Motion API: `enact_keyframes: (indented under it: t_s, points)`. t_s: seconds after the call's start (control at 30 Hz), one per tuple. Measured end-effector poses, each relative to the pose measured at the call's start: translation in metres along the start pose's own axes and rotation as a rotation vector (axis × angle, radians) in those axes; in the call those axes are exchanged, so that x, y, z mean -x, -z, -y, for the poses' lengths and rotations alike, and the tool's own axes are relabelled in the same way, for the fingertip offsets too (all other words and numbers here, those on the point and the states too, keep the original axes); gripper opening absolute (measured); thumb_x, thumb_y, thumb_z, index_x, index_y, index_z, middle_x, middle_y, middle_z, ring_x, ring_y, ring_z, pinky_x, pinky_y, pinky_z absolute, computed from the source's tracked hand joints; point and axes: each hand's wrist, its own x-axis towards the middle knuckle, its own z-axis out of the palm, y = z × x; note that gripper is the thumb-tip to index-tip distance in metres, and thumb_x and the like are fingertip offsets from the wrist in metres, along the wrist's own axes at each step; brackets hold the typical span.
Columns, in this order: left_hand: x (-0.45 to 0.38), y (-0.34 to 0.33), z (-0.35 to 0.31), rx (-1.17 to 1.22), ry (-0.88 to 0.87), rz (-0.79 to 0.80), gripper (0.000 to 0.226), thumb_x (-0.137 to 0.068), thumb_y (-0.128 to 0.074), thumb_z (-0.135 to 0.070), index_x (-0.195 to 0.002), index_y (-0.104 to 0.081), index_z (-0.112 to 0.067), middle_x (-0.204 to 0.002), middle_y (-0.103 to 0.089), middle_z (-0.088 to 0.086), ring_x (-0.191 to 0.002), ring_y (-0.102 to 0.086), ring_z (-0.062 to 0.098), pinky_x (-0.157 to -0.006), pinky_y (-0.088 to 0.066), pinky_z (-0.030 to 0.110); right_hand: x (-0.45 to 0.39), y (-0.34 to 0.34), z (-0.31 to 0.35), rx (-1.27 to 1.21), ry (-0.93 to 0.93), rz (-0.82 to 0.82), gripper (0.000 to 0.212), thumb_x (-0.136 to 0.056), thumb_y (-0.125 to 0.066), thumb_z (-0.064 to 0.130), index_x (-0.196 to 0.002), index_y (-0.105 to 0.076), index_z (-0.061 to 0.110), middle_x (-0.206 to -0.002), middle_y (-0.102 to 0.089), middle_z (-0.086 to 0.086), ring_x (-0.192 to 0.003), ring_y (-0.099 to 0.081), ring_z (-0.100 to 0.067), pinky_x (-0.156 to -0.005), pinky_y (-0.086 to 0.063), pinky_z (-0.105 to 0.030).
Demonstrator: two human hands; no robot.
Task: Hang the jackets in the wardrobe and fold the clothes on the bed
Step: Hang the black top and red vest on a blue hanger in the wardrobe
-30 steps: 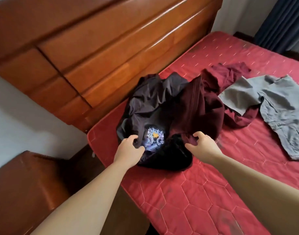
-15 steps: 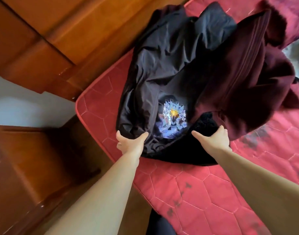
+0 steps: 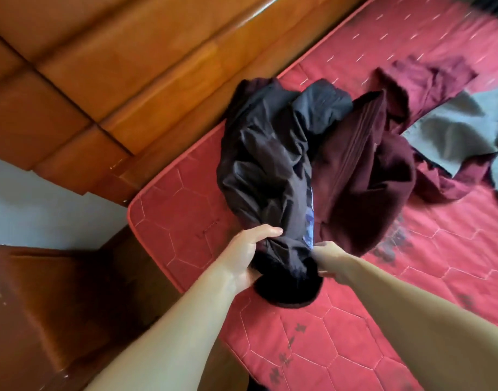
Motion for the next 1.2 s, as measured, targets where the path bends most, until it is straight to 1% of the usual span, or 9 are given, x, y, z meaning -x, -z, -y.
enact_keyframes:
  t_s: [0.13, 0.3, 0.47, 0.67, 0.77, 0.83, 0.9, 1.03, 1.2]
  points:
    - [0.037, -0.034, -0.030, -0.027, -0.125, -0.011, 0.038, -0.066, -0.062, -0.013, -0.102, -0.062, -0.001, -0.097, -0.057, 0.020, -0.089, -0.058, 0.033, -0.086, -0.049, 0.038, 0.058, 0.027, -0.017, -0.269, -0.006, -0.074, 0.006, -0.075, -0.061, 0.007, -0.075, -0.062, 0.012, -0.056, -0.055, 0.000, -0.051, -0.051, -0.015, -0.050, -0.045, -0.022]
    - [0.096, -0.096, -0.035, -0.443, -0.377, -0.239, 0.022, -0.049, -0.061, -0.016, -0.067, -0.048, -0.013, -0.070, -0.049, 0.004, -0.072, -0.051, 0.022, -0.067, -0.042, 0.031, 0.147, 0.114, -0.025, -0.603, 0.246, -0.356, 0.021, -0.073, -0.051, -0.005, -0.080, -0.056, 0.014, -0.057, -0.047, 0.001, -0.048, -0.043, -0.012, -0.043, -0.035, -0.019]
    - [0.163, -0.171, 0.018, -0.927, -0.379, -0.263, 0.026, -0.065, -0.063, -0.033, -0.076, -0.053, -0.012, -0.069, -0.053, 0.001, -0.061, -0.054, 0.017, -0.054, -0.046, 0.021, 0.269, 0.222, -0.023, -0.540, 0.599, -0.608, 0.028, -0.069, -0.048, -0.007, -0.071, -0.064, 0.016, -0.044, -0.057, 0.011, -0.033, -0.048, 0.003, -0.033, -0.033, -0.010]
    - [0.262, -0.285, 0.085, -1.393, -0.214, -0.069, 0.034, -0.091, -0.045, -0.048, -0.103, -0.057, -0.018, -0.087, -0.066, 0.000, -0.068, -0.067, 0.014, -0.073, -0.051, 0.030, 0.433, 0.304, -0.049, -0.386, 1.017, -0.567, 0.034, -0.067, -0.046, -0.003, -0.076, -0.070, 0.019, -0.057, -0.067, 0.008, -0.051, -0.064, -0.009, -0.047, -0.053, -0.024]
    - [0.311, -0.328, 0.083, -1.638, -0.567, -0.168, 0.036, -0.085, -0.059, -0.049, -0.096, -0.068, -0.016, -0.080, -0.067, -0.002, -0.068, -0.061, 0.013, -0.069, -0.049, 0.027, 0.504, 0.331, -0.065, -0.297, 1.193, -0.515, 0.042, -0.059, -0.046, 0.006, -0.081, -0.073, 0.029, -0.067, -0.072, 0.003, -0.060, -0.070, -0.013, -0.050, -0.055, -0.026]
    - [0.350, -0.357, 0.075, -1.495, -0.964, -0.193, 0.032, -0.078, -0.066, -0.038, -0.108, -0.061, -0.030, -0.101, -0.065, -0.006, -0.082, -0.061, 0.008, -0.071, -0.046, 0.022, 0.539, 0.340, -0.077, -0.265, 1.259, -0.464, 0.047, -0.055, -0.045, 0.006, -0.081, -0.074, 0.032, -0.070, -0.073, 0.001, -0.064, -0.071, -0.017, -0.054, -0.057, -0.030]
    - [0.387, -0.388, 0.068, -1.292, -1.217, -0.065, 0.058, -0.069, -0.066, -0.037, -0.123, -0.048, -0.037, -0.126, -0.055, -0.008, -0.112, -0.053, 0.006, -0.086, -0.043, 0.022, 0.565, 0.341, -0.088, -0.212, 1.303, -0.412, 0.051, -0.054, -0.044, 0.005, -0.082, -0.074, 0.034, -0.072, -0.073, 0.000, -0.066, -0.071, -0.019, -0.058, -0.057, -0.034]
    - [0.426, -0.429, 0.068, -1.279, -1.164, 0.319, 0.073, -0.074, -0.072, -0.023, -0.139, -0.041, -0.036, -0.133, -0.053, -0.017, -0.126, -0.046, 0.002, -0.095, -0.041, 0.019, 0.607, 0.341, -0.107, -0.088, 1.412, -0.338, 0.055, -0.051, -0.043, 0.001, -0.080, -0.076, 0.035, -0.070, -0.072, 0.003, -0.064, -0.068, -0.013, -0.053, -0.055, -0.030]
    - [0.436, -0.449, 0.084, -1.279, -1.094, 0.466, 0.025, -0.070, -0.076, -0.015, -0.093, -0.071, -0.024, -0.092, -0.075, -0.006, -0.090, -0.071, 0.010, -0.075, -0.057, 0.024, 0.629, 0.360, -0.135, 0.011, 1.440, -0.444, 0.054, -0.063, -0.043, -0.012, -0.069, -0.074, 0.032, -0.062, -0.067, 0.011, -0.058, -0.062, -0.004, -0.049, -0.048, -0.019]
